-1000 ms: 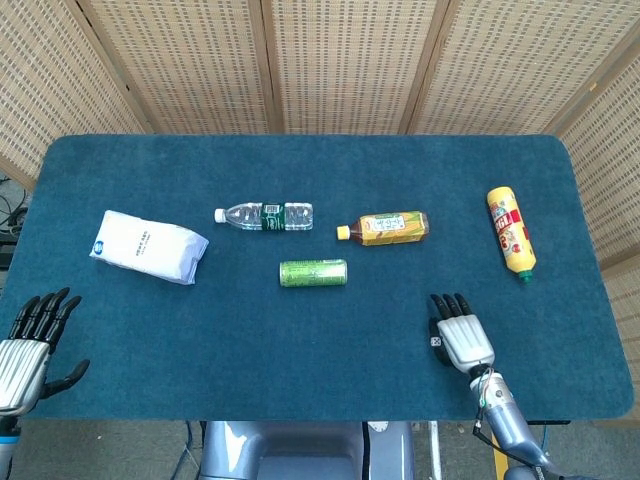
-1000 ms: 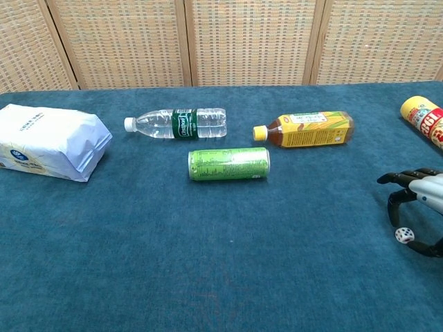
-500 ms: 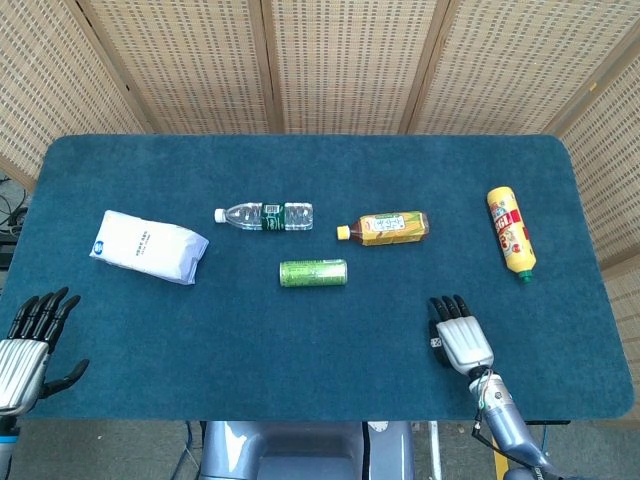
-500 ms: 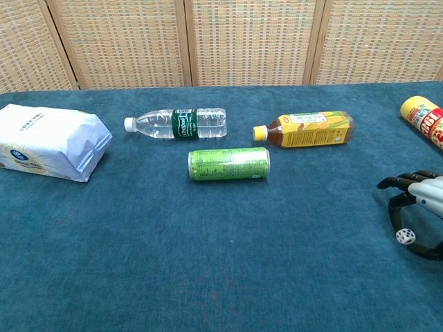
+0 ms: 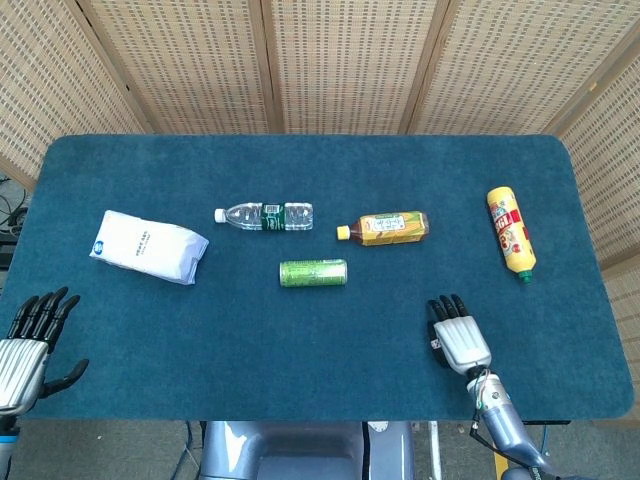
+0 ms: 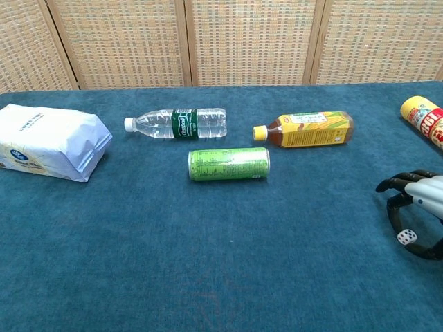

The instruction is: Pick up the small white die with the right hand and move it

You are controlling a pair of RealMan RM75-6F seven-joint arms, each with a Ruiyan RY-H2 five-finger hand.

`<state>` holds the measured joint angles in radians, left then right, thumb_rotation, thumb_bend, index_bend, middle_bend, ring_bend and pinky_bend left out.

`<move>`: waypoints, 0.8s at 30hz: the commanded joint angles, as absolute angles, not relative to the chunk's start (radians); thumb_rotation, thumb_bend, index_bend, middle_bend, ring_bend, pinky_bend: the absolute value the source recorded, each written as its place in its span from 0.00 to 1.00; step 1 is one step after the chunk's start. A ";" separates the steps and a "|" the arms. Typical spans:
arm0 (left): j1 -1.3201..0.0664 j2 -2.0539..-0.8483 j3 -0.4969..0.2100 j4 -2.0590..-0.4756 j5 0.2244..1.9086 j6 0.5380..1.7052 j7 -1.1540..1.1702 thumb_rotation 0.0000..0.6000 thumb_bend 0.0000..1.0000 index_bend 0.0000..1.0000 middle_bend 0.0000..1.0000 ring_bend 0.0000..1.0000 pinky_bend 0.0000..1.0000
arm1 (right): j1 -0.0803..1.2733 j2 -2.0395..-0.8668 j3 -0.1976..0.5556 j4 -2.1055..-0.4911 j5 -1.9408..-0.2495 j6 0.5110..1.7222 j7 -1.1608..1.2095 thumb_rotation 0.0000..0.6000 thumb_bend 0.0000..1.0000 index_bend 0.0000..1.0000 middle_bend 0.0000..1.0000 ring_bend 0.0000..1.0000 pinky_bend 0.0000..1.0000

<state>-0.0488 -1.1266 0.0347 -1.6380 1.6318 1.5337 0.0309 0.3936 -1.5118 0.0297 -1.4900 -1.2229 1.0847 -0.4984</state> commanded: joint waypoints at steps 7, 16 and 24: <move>-0.048 -1.127 0.036 -1.641 1.635 1.534 0.036 1.00 0.29 0.00 0.00 0.00 0.00 | 0.394 -1.504 0.030 -1.497 -1.223 1.090 -0.504 1.00 0.38 0.52 0.15 0.05 0.00; -0.049 -1.127 0.036 -1.641 1.636 1.534 0.036 1.00 0.29 0.00 0.00 0.00 0.00 | 0.402 -1.478 0.041 -1.541 -1.234 1.115 -0.535 1.00 0.38 0.52 0.15 0.05 0.00; -0.048 -1.127 0.036 -1.639 1.636 1.536 0.033 1.00 0.29 0.00 0.00 0.00 0.00 | 0.423 -1.428 0.076 -1.621 -1.239 1.147 -0.593 1.00 0.37 0.52 0.15 0.05 0.00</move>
<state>-0.0479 -1.1268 0.0362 -1.6390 1.6357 1.5361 0.0335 0.4173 -1.4381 0.0668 -1.6088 -1.2389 1.1404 -0.5824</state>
